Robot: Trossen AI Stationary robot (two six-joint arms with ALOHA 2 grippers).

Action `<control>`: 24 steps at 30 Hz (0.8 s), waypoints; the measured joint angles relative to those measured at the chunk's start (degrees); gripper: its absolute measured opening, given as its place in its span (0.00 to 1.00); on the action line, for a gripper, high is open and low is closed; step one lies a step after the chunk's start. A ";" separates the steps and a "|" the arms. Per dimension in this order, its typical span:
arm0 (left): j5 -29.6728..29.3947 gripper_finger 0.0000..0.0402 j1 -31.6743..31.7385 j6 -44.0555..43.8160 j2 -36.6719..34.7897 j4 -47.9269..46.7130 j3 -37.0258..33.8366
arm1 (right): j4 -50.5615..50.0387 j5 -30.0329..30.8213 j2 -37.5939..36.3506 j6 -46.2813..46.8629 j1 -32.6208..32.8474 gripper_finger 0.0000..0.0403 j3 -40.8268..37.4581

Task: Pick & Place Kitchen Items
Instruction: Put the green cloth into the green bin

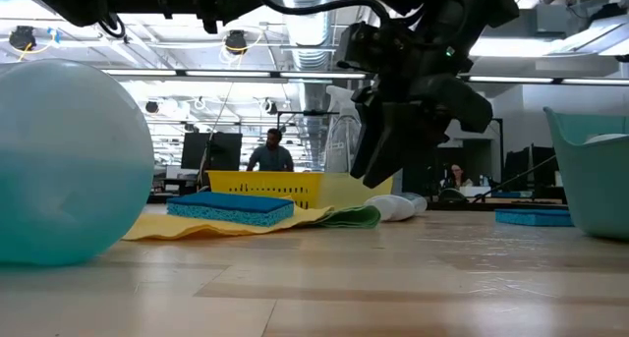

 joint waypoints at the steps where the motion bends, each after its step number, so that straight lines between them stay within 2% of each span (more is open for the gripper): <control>1: 0.00 0.40 0.00 0.00 0.00 0.02 0.02 | 0.00 0.00 0.00 0.00 0.00 0.46 0.00; 12: 0.00 0.40 0.00 0.00 0.00 0.01 0.00 | 0.88 0.00 0.00 0.01 -0.10 0.46 0.00; 18: 0.00 0.40 0.02 0.00 0.00 -0.31 0.06 | 4.15 -1.30 4.37 -1.38 -1.32 0.46 0.21; 24: 0.00 0.40 0.02 0.00 0.02 -0.92 0.06 | 3.26 -2.29 7.97 -2.38 -3.13 0.46 0.33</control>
